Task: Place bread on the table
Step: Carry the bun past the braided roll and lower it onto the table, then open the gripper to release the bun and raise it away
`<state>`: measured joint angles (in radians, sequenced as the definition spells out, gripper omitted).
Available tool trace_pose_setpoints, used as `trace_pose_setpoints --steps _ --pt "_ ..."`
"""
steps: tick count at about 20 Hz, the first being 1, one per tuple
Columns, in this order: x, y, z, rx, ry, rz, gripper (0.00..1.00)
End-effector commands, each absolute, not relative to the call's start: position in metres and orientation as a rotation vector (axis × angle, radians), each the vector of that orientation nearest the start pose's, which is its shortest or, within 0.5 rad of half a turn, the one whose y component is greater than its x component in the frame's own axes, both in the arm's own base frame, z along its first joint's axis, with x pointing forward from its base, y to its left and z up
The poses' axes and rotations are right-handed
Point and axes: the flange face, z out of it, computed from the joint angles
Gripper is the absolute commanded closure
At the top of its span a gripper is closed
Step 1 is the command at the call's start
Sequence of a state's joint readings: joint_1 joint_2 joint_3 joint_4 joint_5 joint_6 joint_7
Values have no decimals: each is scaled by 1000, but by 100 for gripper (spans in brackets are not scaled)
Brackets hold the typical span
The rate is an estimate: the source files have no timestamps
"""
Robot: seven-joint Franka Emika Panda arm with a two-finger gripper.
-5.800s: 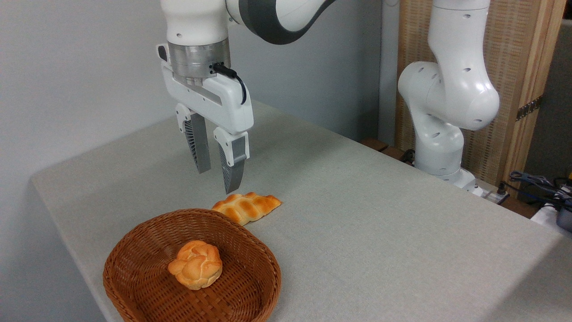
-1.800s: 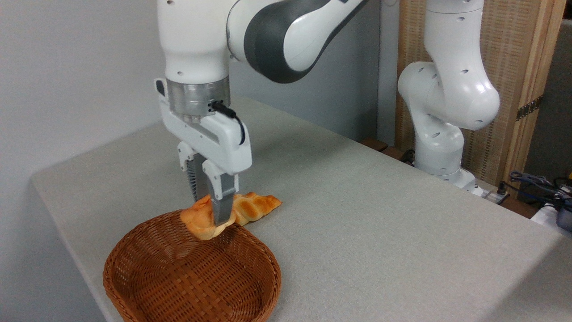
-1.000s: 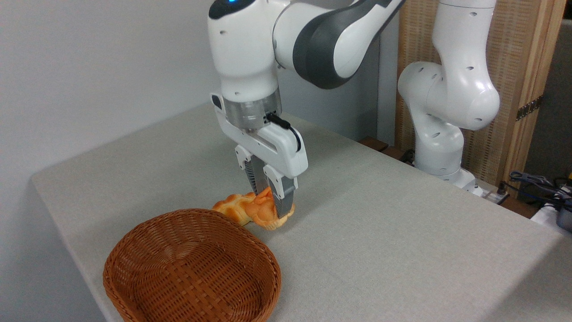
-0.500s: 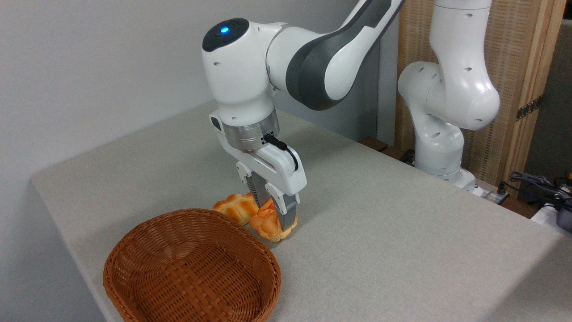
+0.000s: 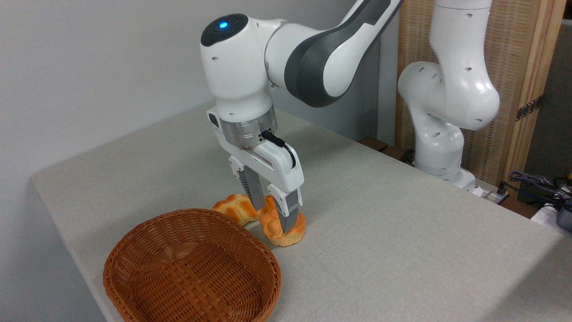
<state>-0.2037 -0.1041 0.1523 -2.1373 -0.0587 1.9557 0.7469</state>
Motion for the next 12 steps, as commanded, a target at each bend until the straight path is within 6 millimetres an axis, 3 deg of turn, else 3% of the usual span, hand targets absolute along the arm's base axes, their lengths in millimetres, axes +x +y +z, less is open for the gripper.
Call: trace_pose_setpoints --steps 1,5,9,12 --pt "523 -33 495 -2968 1225 -90 0" --pt "540 -34 554 -2950 1207 -295 0" --pt "540 -38 560 -2942 1201 -305 0" --pt "540 -38 563 -2986 1070 -280 0"
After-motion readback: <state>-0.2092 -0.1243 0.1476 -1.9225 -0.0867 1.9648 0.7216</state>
